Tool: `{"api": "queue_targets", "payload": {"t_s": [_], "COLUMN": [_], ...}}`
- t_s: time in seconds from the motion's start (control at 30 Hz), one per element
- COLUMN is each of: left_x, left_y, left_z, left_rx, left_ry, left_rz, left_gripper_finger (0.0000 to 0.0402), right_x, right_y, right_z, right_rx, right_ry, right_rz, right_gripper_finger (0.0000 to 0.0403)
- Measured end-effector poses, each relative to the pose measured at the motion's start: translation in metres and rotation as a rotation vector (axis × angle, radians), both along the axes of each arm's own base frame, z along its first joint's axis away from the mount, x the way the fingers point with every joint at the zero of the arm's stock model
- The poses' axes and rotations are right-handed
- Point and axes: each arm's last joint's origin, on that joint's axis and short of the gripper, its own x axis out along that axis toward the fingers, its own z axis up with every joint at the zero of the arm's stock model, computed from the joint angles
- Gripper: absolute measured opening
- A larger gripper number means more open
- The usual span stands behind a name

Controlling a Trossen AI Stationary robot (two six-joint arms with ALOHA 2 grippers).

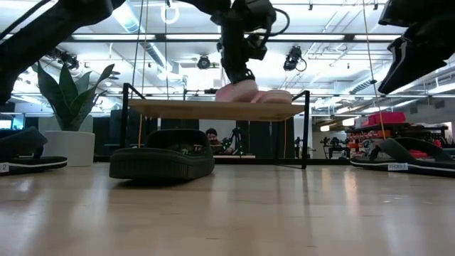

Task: Pick and place slides into the shelf
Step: Put the pink slide on the shelf

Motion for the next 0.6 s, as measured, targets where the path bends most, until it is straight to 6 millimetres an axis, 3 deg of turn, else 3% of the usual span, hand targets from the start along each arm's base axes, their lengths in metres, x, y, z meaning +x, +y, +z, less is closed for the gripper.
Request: {"api": "queue_targets", "payload": {"t_s": [0.37, 0.6], "left_x": [0.0025, 0.0033], "left_y": [0.001, 0.0018], "left_z": [-0.003, -0.0045], "left_rx": [-0.061, -0.132], "left_ry": [-0.047, -0.076], "left_rz": [-0.028, -0.069], "left_gripper_finger": [0.0026, 0.008], "right_x": [-0.0001, 0.0], "right_y": [-0.0001, -0.0001], "right_z": [0.0001, 0.0002], "right_rx": [-0.001, 0.0], "right_ry": [0.0, -0.001], "right_rz": [0.001, 0.001], "right_gripper_finger": [0.011, 0.011]}}
